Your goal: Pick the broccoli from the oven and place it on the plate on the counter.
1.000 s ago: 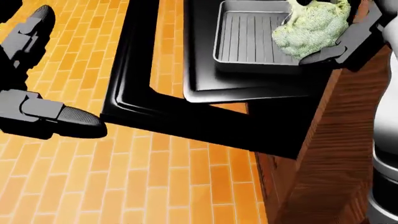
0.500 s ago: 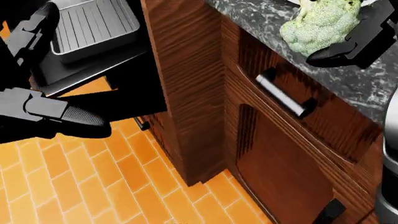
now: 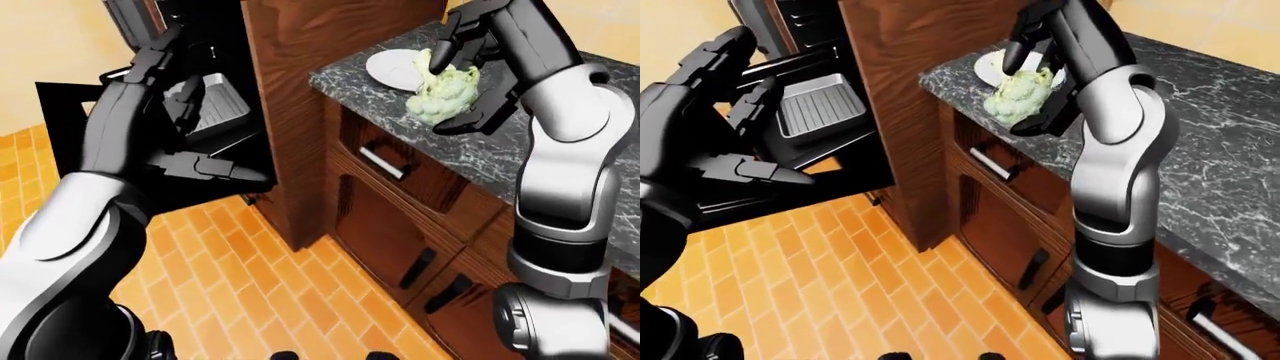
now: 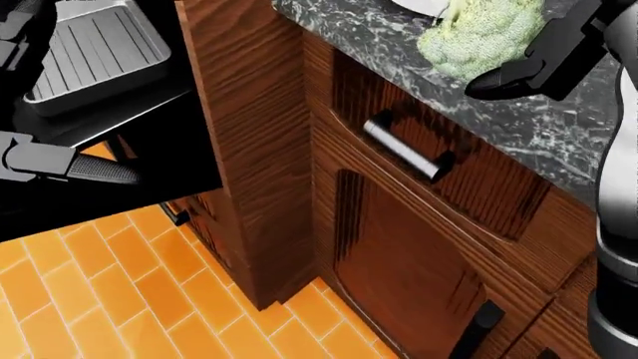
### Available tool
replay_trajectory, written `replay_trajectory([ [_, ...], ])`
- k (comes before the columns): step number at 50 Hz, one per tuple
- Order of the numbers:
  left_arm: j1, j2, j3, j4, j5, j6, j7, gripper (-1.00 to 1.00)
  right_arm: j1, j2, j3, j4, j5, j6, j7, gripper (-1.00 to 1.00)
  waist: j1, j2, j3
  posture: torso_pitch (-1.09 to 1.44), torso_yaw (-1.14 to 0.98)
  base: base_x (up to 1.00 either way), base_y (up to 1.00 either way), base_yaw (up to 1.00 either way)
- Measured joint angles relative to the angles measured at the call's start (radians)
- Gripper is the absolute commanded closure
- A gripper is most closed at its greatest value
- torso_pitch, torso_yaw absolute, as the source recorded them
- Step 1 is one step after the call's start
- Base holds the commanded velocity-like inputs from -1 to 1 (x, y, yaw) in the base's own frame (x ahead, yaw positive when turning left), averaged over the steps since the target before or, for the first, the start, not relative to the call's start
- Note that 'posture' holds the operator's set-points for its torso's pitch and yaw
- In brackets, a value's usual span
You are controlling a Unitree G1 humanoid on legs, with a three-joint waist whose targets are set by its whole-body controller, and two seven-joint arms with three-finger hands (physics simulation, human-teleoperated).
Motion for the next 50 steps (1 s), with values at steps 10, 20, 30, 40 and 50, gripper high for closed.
replay_trajectory([
  [10, 0.003, 0.0, -0.011, -0.004, -0.027, -0.008, -0.007, -1.0, 0.003, -0.004, -0.022, 0.004, -0.016, 0.013, -0.008, 1.0, -0.051, 0.089, 0.003, 1.4, 0.0, 0.16, 0.0, 0.0],
  [20, 0.009, 0.013, 0.016, -0.004, -0.028, -0.014, 0.012, -1.0, -0.003, 0.016, 0.01, -0.007, -0.012, -0.001, 0.009, 1.0, 0.012, -0.027, 0.008, 1.4, 0.0, 0.23, 0.03, 0.0],
  [30, -0.014, 0.014, 0.003, -0.007, -0.072, 0.008, 0.026, -1.0, -0.005, -0.009, -0.022, -0.001, -0.018, 0.016, -0.003, 1.0, -0.065, 0.047, 0.0, 1.4, 0.0, 0.15, 0.0, 0.0],
  [40, -0.003, 0.032, 0.025, 0.009, -0.079, 0.001, 0.047, -1.0, -0.008, 0.012, 0.017, 0.016, -0.006, 0.011, 0.014, 1.0, -0.013, 0.061, -0.014, 1.4, 0.0, 0.19, 0.0, 0.0],
  [50, 0.01, 0.028, -0.001, 0.012, -0.113, -0.01, 0.052, -1.0, 0.004, 0.003, -0.017, 0.004, -0.014, 0.009, -0.006, 1.0, -0.031, -0.049, -0.013, 1.4, 0.0, 0.13, 0.03, 0.14],
])
